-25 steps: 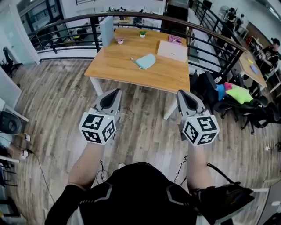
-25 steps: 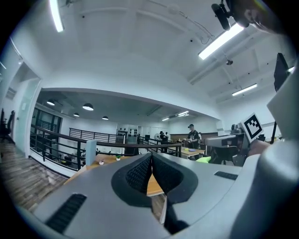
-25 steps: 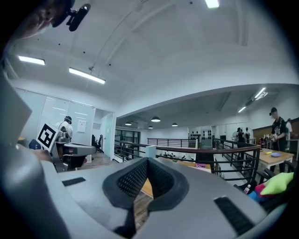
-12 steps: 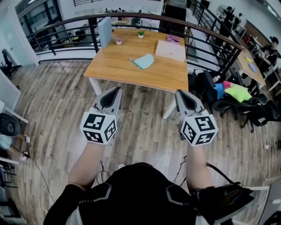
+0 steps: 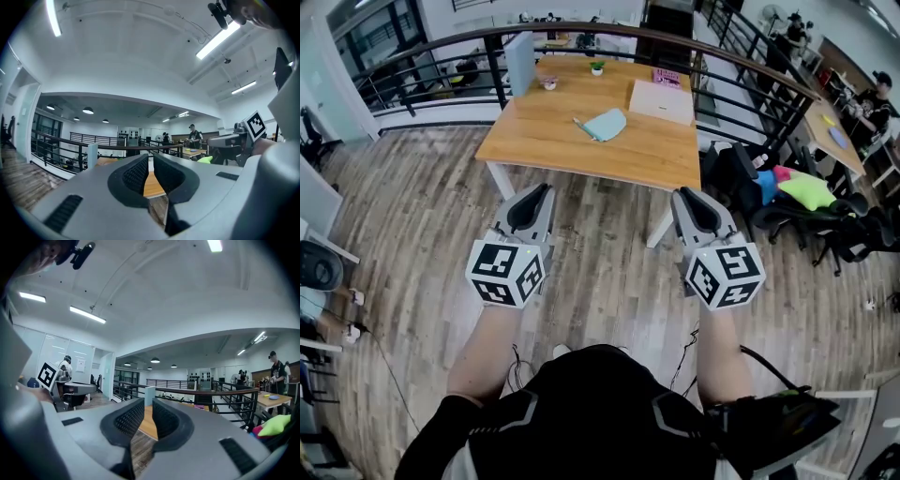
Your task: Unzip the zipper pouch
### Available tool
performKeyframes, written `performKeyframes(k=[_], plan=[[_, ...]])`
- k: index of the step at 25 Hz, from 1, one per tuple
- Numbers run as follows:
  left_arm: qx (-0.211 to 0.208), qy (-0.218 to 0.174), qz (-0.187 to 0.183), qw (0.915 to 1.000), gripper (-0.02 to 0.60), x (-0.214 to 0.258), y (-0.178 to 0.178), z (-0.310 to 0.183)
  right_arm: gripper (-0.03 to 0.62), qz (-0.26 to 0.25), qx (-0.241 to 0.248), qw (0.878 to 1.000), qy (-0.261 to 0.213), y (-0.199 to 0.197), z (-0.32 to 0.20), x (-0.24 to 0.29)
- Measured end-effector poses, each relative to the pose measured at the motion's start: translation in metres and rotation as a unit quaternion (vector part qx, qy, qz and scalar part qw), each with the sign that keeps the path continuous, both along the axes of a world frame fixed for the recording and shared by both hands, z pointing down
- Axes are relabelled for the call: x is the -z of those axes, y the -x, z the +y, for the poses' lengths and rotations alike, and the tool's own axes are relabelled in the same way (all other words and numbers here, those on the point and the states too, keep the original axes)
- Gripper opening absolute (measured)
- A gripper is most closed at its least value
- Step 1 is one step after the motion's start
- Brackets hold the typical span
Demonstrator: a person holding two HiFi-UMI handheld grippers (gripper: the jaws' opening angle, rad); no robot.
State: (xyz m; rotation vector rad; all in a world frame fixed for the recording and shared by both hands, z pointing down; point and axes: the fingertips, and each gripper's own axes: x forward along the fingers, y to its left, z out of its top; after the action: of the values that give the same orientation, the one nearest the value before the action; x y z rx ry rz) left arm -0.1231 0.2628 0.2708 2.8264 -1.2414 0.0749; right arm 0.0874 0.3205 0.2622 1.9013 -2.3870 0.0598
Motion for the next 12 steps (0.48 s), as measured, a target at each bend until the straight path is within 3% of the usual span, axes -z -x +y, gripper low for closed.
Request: performKeyframes(k=[1, 4, 9, 12], plan=[[-0.002, -0.001, 0.000, 1.0000, 0.042, -0.001, 0.001, 0.000, 0.079, 0.000, 0.001, 1.000, 0.001, 0.001, 0.000, -0.001], [-0.013, 0.000, -0.002, 0.9999, 0.186, -0.003, 0.001, 0.002, 0.189, -0.003, 0.003, 1.000, 0.006, 0.004, -0.001, -0.004], [-0.017, -0.007, -0.009, 0.9998, 0.256, -0.006, 0.006, 0.002, 0.249, -0.007, 0.000, 1.000, 0.009, 0.008, -0.002, -0.007], [-0.018, -0.006, -0.007, 0.9998, 0.256, -0.007, 0.014, -0.001, 0.273, -0.005, -0.002, 1.000, 0.013, 0.014, -0.005, -0.008]])
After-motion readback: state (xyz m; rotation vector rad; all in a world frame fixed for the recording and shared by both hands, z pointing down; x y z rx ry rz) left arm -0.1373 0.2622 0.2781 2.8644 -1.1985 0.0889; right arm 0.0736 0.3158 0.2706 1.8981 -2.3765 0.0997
